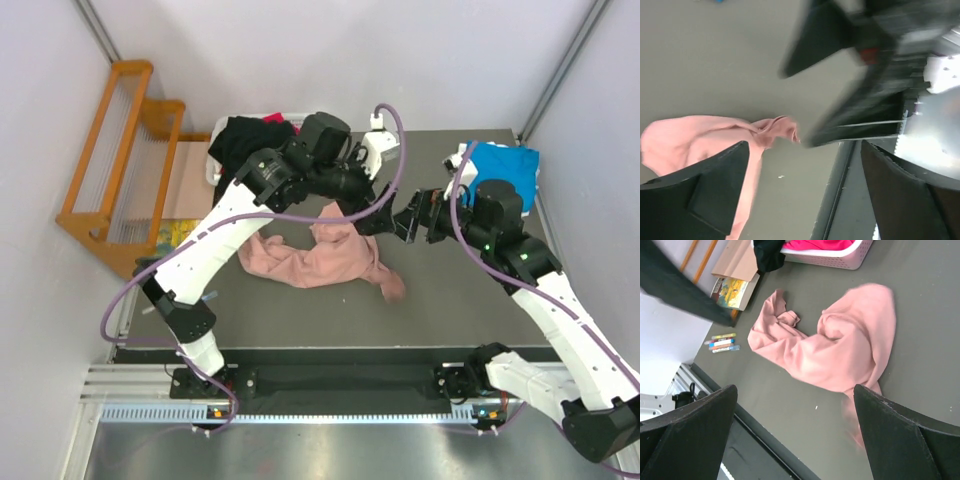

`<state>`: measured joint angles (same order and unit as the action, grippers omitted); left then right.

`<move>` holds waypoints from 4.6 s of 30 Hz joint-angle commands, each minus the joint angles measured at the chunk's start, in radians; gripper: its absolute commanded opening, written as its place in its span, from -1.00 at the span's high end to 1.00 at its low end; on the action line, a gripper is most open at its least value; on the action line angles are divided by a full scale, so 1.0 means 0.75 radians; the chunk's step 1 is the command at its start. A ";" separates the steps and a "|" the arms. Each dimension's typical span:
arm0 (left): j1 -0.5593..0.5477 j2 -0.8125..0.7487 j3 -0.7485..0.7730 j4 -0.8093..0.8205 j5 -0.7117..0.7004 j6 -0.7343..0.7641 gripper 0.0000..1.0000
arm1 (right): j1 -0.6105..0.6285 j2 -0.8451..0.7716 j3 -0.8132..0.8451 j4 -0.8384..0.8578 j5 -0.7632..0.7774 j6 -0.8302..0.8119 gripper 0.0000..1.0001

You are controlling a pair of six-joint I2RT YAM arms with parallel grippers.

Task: Fold and stack the t-shirts
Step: Move the tshirt to the center of the board, then flatten the tshirt out

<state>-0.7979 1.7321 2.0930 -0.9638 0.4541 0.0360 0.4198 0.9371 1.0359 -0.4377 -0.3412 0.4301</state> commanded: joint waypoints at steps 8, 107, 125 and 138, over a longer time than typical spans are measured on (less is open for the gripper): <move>0.333 -0.145 -0.096 -0.095 0.077 0.126 -0.94 | -0.005 0.064 0.061 0.017 0.007 -0.029 -0.99; 1.156 0.010 -0.458 0.054 0.025 -0.044 1.00 | -0.151 0.882 0.189 0.340 -0.114 0.036 1.00; 1.207 0.032 0.273 -0.126 -0.127 -0.099 1.00 | -0.597 0.561 0.529 0.267 -0.320 0.191 1.00; 1.205 0.051 0.296 -0.089 -0.158 -0.105 1.00 | -0.619 0.589 0.635 0.289 -0.357 0.247 1.00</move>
<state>0.1020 1.7744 2.2787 -1.0763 0.3706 -0.0322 -0.0250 1.3727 1.4094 -0.2718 -0.5922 0.5922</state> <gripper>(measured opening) 0.012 0.014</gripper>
